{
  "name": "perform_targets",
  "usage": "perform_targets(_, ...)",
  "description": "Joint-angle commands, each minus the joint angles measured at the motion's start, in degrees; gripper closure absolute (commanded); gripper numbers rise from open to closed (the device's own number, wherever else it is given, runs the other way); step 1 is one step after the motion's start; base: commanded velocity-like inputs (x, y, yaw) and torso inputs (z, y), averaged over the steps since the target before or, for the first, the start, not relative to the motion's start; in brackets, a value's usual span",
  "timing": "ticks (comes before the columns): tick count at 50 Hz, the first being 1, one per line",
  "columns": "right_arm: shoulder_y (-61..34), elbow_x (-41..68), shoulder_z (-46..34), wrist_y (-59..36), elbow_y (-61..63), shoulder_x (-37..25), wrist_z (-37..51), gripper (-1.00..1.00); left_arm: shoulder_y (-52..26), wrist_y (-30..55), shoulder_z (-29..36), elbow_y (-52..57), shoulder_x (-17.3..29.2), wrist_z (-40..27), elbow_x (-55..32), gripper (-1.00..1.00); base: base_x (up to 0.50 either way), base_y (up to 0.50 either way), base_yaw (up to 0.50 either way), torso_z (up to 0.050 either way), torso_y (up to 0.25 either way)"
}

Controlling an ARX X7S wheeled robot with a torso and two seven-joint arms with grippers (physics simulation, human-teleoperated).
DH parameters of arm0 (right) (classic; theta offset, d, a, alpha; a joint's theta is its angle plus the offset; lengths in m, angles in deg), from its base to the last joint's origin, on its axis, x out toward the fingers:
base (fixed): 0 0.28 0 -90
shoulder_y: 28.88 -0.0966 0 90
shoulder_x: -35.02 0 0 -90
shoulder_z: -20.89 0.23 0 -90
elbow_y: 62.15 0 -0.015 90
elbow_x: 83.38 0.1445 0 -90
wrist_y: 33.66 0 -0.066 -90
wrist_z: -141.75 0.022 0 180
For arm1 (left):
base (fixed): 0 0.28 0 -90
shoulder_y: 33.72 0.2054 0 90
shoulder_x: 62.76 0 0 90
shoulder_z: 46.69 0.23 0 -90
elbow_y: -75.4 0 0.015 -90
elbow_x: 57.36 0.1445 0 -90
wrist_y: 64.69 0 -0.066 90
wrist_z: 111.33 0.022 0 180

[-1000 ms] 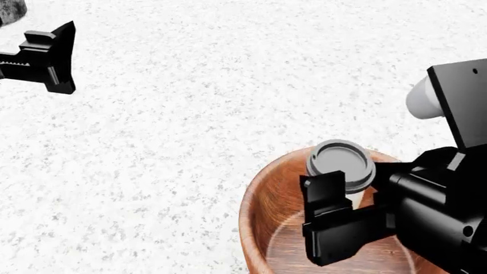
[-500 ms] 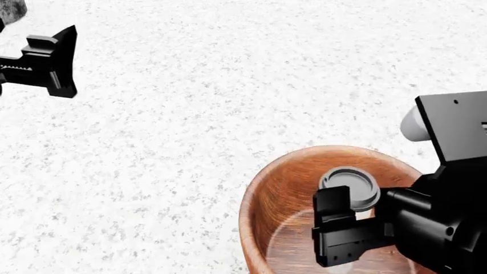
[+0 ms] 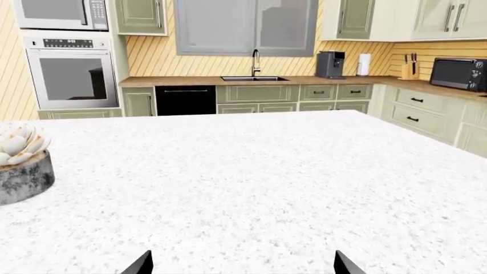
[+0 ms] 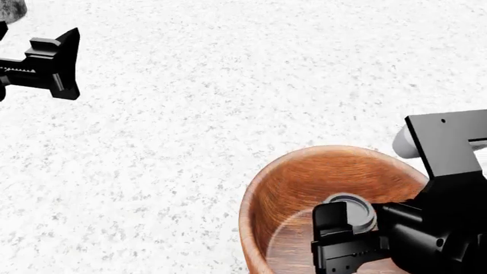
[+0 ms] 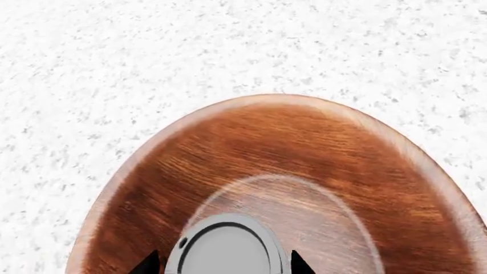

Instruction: Place the cup inside the bowl on the dining table and move the bowl to any counter.

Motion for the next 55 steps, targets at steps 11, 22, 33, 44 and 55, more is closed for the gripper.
perform_targets(11, -0.5, -1.9, 0.6, 0.2, 0.7, -1.0, -1.9, -1.00, 0.3, -0.4, 0.4, -0.1, -0.2, -0.1, 0.0, -1.00, 0.00, 0.00, 0.00, 0.000, 0.000)
perform_targets(22, -9.6, 1.2, -2.6, -1.4, -2.0, -1.2, 0.4, -1.00, 0.0, -0.3, 0.6, 0.0, -0.3, -0.3, -0.1, -1.00, 0.00, 0.00, 0.00, 0.000, 0.000)
perform_targets(33, -13.6, 0.0, -1.8, -1.6, -4.8, -3.0, -1.0, -1.00, 0.2, -0.4, 0.5, -0.2, -0.4, -0.5, -0.3, -1.00, 0.00, 0.00, 0.00, 0.000, 0.000)
perform_targets(44, -8.9, 1.4, -1.0, -2.1, -4.6, -10.6, -1.1, -1.00, 2.9, -1.7, 1.0, 4.8, 1.5, -0.1, -0.2, -1.00, 0.00, 0.00, 0.00, 0.000, 0.000)
perform_targets(55, -7.5, 5.5, -1.7, -1.2, -6.5, -16.2, 0.5, -1.00, 4.3, -0.9, 1.0, 8.5, 1.6, -2.8, -0.8, -1.00, 0.00, 0.00, 0.00, 0.000, 0.000)
